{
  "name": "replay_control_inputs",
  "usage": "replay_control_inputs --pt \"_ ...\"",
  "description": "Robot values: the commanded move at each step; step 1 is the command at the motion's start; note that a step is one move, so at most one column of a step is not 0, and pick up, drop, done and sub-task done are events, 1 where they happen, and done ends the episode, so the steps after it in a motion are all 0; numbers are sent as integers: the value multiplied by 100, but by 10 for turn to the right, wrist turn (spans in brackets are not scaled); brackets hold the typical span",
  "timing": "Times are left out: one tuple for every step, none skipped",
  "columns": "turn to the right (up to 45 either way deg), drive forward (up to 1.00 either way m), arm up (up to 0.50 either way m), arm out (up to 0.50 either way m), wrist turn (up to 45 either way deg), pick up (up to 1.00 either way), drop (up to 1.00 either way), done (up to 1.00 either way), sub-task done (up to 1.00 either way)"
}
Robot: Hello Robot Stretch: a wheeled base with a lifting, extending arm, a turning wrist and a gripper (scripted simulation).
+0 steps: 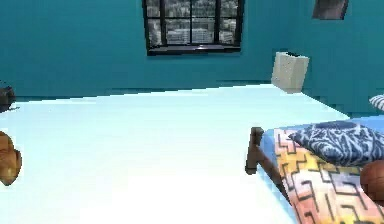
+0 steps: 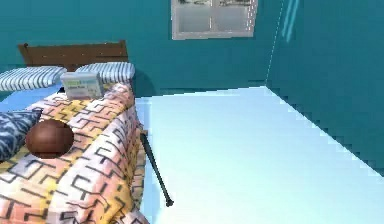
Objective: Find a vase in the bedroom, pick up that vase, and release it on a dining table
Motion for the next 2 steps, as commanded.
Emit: replay_control_inputs --pt "0 100 0 0 0 0 0 0 0" --pt "0 75 0 0 0 0 0 0 0"
